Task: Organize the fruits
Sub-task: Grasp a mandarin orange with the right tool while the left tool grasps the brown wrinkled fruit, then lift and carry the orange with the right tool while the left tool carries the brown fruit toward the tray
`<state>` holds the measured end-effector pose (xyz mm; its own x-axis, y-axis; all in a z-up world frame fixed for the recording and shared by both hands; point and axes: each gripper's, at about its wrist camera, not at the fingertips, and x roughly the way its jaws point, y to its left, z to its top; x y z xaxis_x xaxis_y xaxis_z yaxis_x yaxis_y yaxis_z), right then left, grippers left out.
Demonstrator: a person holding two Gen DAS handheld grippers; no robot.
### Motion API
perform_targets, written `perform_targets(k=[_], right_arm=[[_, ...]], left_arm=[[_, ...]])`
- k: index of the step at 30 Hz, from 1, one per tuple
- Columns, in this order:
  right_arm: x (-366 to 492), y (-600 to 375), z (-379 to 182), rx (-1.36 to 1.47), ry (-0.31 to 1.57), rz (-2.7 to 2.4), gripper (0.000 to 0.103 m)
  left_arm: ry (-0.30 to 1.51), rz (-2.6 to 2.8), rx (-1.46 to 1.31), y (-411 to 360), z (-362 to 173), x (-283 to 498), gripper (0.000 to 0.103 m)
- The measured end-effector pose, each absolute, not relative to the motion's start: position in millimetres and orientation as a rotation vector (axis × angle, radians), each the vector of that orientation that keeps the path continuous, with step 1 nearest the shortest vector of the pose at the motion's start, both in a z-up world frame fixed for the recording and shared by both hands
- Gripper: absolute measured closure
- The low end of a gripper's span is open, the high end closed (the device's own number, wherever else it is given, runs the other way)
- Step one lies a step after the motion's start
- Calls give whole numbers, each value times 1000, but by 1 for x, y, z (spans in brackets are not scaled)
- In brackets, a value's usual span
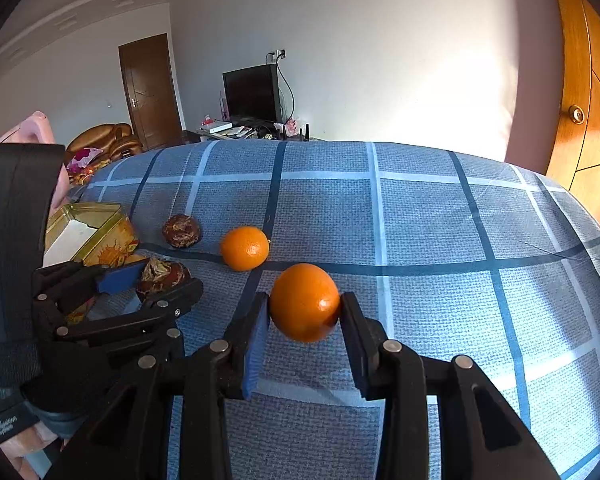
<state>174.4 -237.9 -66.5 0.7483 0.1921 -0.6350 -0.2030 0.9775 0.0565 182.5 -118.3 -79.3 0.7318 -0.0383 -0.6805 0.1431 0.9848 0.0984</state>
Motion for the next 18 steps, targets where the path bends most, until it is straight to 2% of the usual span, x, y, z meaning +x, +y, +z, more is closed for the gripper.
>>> perform_targets(k=[18], right_arm=[[164,-244,-58,6,619,177,65]], left_arm=[[572,-88,143,-118,-58,151,58]])
